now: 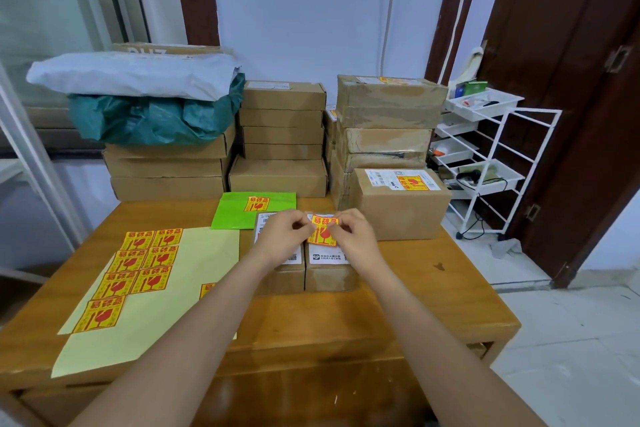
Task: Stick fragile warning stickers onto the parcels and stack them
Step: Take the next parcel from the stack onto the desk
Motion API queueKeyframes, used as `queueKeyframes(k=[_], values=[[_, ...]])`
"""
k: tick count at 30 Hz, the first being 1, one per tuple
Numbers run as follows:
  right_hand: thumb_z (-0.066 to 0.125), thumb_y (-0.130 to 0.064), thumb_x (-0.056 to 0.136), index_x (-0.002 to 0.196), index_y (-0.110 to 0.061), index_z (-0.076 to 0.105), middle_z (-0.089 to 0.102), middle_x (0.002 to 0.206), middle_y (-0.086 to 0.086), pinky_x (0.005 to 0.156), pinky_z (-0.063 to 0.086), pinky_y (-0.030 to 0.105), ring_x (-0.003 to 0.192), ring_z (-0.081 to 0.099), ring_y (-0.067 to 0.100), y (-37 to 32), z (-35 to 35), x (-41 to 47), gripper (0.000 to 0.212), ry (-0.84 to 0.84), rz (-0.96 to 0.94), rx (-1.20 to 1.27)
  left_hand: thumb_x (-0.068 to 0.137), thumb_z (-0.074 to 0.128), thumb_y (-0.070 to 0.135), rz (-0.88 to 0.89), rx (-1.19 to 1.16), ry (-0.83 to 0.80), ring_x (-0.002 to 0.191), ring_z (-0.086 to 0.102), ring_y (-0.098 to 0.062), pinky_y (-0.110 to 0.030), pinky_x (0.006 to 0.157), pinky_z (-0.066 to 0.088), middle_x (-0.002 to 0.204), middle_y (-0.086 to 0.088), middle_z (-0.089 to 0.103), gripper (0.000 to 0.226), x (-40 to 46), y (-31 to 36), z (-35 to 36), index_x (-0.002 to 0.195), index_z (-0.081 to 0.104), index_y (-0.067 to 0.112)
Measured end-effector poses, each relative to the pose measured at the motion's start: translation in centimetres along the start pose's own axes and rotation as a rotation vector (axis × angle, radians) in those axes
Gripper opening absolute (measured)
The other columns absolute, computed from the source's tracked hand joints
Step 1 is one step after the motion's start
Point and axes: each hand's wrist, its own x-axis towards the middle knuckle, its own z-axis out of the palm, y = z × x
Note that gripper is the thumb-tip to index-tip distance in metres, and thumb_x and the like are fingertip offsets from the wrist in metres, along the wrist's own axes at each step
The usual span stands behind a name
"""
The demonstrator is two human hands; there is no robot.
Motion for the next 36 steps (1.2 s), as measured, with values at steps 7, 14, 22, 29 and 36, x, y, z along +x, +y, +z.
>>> queueKeyframes(k=[7,14,22,29,36], values=[[0.062,-0.005,0.086,0.081,0.012,0.059,0.052,0.095,0.007,0.081,0.044,0.032,0.091,0.054,0.022,0.33,0.30,-0.25,0.018,0.014,-0.044,-0.044,0.089,0.061,0.014,0.029,0.100,-0.011,0.075,0.048,-0.013,-0.026,0.068,0.035,0.077,0.004,0.050,0.017,0.11,-0.38,0.49,0.073,0.063,0.007],[0.063,-0.008,0.085,0.081,0.009,0.059,0.050,0.096,0.006,0.082,0.041,0.032,0.096,0.050,0.025,0.65,0.49,-0.05,0.018,-0.022,-0.086,-0.184,0.086,0.065,0.012,0.023,0.081,-0.021,0.074,0.049,-0.014,-0.027,0.068,0.038,0.077,0.002,0.050,0.020,0.25,-0.58,0.51,0.068,0.059,0.009],[0.063,-0.010,0.086,0.082,0.009,0.059,0.049,0.095,0.005,0.077,0.035,0.026,0.096,0.048,0.022,0.68,0.55,-0.16,0.020,-0.009,-0.105,-0.228,0.080,0.072,0.013,0.042,0.094,-0.018,0.072,0.048,-0.012,-0.021,0.064,0.037,0.076,0.004,0.051,0.020,0.22,-0.72,0.54,0.066,0.057,0.013],[0.064,-0.010,0.085,0.084,0.010,0.059,0.047,0.096,0.000,0.077,0.033,0.023,0.099,0.046,0.020,0.58,0.53,-0.24,0.021,-0.019,-0.111,-0.267,0.078,0.073,0.012,0.060,0.118,-0.015,0.072,0.047,-0.011,-0.013,0.060,0.033,0.076,0.004,0.051,0.023,0.23,-0.88,0.59,0.064,0.055,0.015],[0.062,-0.013,0.085,0.074,-0.007,0.050,0.042,0.099,-0.003,0.075,0.028,0.021,0.097,0.037,0.014,0.12,0.44,-0.57,0.018,-0.056,-0.116,-0.333,0.076,0.074,0.012,0.057,0.129,0.006,0.073,0.047,-0.013,-0.017,0.061,0.034,0.076,0.003,0.050,0.029,0.29,-0.75,0.63,0.063,0.050,0.020]])
